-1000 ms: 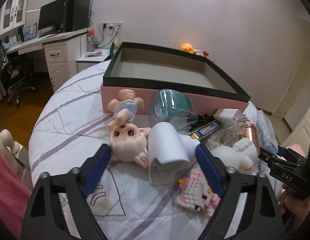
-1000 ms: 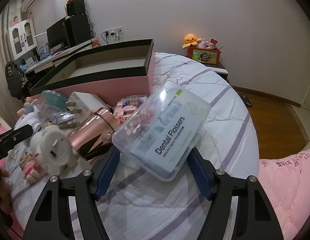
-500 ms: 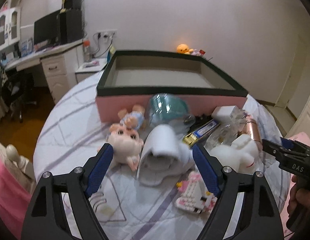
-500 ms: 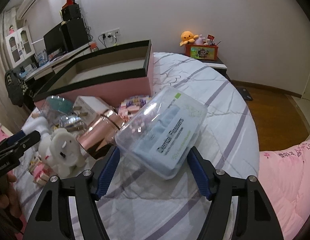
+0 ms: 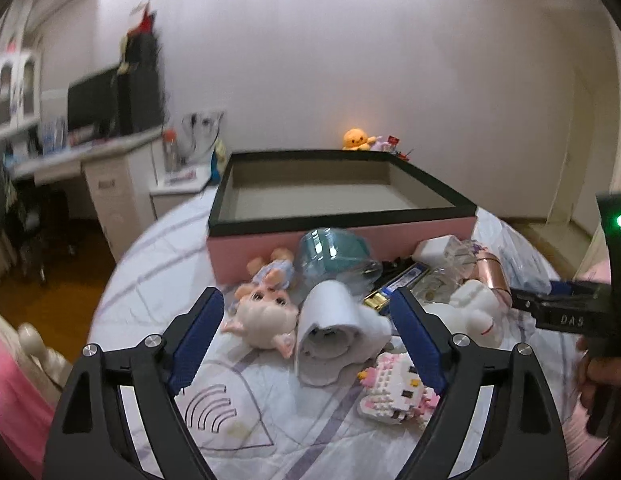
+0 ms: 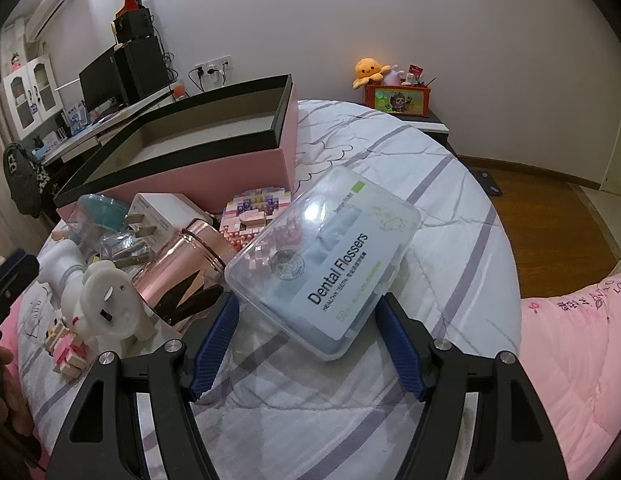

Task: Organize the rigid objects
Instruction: 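Lift the hair dryer with the left gripper while the right lifts the flosser case, then release the hair dryer and flosser case into the pink box, both grippers, then grasp the pig doll with the left gripper while the right grasps the rose-gold canister, then carry the pig doll and canister over the box and release both, then grasp the pink block figure with the left gripper while the right grasps the white bear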

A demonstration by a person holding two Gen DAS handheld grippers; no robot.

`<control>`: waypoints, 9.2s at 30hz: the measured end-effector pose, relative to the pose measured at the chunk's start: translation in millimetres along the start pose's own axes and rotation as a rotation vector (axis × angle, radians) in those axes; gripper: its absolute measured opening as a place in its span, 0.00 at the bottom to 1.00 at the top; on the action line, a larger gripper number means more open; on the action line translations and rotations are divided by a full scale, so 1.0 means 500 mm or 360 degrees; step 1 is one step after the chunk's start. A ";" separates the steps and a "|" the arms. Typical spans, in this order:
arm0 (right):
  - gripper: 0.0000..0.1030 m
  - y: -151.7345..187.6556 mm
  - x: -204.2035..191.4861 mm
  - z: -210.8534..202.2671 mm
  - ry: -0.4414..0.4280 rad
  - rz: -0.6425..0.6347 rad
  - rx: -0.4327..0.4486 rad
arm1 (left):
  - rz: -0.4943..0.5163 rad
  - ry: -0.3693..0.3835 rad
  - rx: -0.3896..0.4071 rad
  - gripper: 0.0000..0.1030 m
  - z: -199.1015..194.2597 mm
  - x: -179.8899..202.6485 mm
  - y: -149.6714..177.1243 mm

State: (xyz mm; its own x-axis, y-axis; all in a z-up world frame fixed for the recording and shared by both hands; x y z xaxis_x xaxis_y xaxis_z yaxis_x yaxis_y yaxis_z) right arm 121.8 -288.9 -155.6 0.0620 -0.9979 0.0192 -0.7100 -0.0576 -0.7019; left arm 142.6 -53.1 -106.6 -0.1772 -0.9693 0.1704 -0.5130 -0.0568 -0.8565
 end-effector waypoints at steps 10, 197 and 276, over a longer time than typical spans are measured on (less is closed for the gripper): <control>0.69 0.000 -0.002 -0.003 -0.0001 -0.0009 -0.0010 | 0.0160 -0.0043 -0.0279 0.60 0.064 0.042 0.025; 0.63 -0.038 -0.101 -0.084 -0.0284 -0.0177 0.0131 | -0.0149 -0.0087 -0.0353 0.56 0.012 -0.075 0.018; 1.00 -0.054 -0.097 -0.157 0.0316 -0.0002 0.0264 | -0.0183 -0.0256 -0.0107 1.00 -0.087 -0.033 -0.018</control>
State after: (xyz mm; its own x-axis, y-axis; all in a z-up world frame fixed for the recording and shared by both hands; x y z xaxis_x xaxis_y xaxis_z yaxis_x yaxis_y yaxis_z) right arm 82.9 -241.4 -82.0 -0.0878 -0.9851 0.1479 -0.5841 -0.0694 -0.8087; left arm 113.5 -26.4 -80.4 0.0191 -0.9834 0.1804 -0.5780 -0.1581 -0.8005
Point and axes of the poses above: each gripper's, at about its wrist camera, not at the fingertips, and z roughly the way its jaws point, x to its right, y to its underside, the point moved 5 cm from there along z, roughly the way its jaws point, and after that the axes turned 11 degrees about -z, right-handed, at the moved point
